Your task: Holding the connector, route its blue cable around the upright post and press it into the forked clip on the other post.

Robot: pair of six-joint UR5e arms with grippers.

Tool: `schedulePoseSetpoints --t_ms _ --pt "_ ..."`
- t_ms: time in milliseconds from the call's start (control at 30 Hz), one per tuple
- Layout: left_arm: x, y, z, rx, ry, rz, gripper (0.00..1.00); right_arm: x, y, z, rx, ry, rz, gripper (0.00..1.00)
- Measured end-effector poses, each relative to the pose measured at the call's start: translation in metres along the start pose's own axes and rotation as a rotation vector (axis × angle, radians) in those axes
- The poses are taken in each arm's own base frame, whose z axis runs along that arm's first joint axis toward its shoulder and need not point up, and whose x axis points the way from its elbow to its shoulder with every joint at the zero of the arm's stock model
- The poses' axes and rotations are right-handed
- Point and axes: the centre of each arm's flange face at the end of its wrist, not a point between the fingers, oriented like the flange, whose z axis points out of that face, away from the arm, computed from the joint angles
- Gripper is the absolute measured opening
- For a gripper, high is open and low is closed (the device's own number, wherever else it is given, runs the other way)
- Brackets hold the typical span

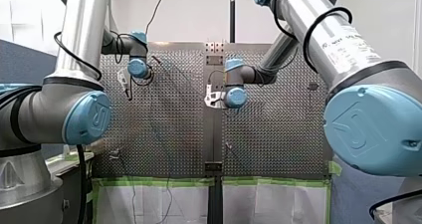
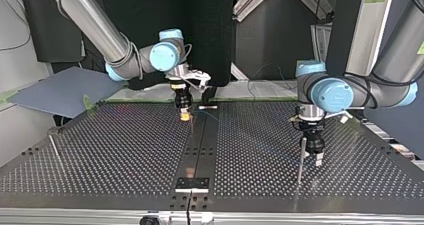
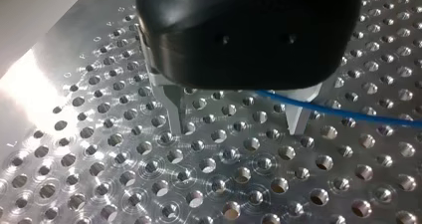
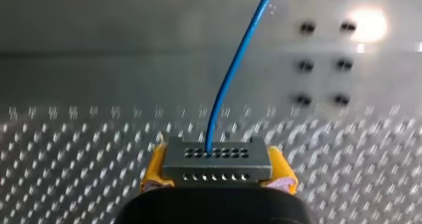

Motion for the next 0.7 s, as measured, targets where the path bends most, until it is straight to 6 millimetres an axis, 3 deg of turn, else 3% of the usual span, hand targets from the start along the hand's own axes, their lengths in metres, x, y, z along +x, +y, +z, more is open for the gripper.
schedulePoseSetpoints --t_ms 400,700 --pt "0.001 -0.003 -0.002 -0.003 -0.001 0.0 0.99 -0.042 0.054 -0.011 -0.17 0.004 0.031 0.0" --pt "0.002 -0.006 -0.003 0.001 0.001 0.001 0.99 -0.109 0.083 -0.027 -0.281 -0.049 0.05 0.0"
